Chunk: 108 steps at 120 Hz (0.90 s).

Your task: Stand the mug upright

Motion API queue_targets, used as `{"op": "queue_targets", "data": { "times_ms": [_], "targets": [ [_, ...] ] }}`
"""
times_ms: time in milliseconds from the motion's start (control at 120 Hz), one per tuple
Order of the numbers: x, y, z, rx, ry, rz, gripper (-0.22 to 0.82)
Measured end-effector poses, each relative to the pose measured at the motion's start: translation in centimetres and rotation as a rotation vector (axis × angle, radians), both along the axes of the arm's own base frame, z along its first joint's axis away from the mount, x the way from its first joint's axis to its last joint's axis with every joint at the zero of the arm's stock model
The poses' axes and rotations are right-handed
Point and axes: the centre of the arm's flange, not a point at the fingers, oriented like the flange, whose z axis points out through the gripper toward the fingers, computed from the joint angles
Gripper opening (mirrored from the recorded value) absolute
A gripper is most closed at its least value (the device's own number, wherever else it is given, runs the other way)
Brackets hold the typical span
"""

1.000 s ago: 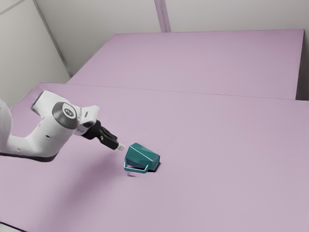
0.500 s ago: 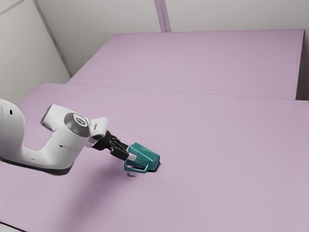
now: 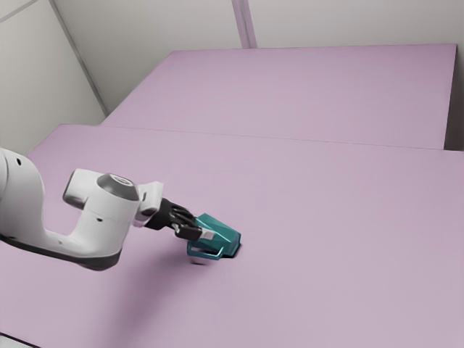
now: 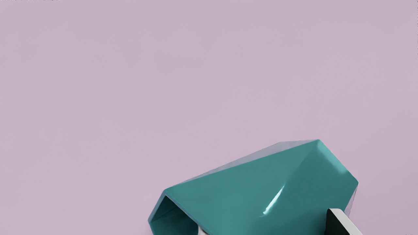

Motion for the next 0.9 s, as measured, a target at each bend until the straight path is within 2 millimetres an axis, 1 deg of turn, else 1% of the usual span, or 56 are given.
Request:
{"op": "queue_targets", "data": {
  "times_ms": [117, 250, 417, 558, 642, 900],
  "targets": [
    [0.0, -0.7, 0.3, 0.007, -0.026, -0.03, 0.27],
    [0.0, -2.5, 0.9, 0.008, -0.055, -0.074, 0.25],
    [-0.2, -4.4, 1.0, -0.001, -0.071, -0.095, 0.24],
    [-0.4, -5.3, 1.2, -0.015, -0.082, -0.09, 0.2],
    [-0.5, -5.7, 1.4, -0.025, -0.089, -0.083, 0.15],
    [-0.4, -5.6, 2.0, -0.037, -0.107, -0.063, -0.07]
  ]
}}
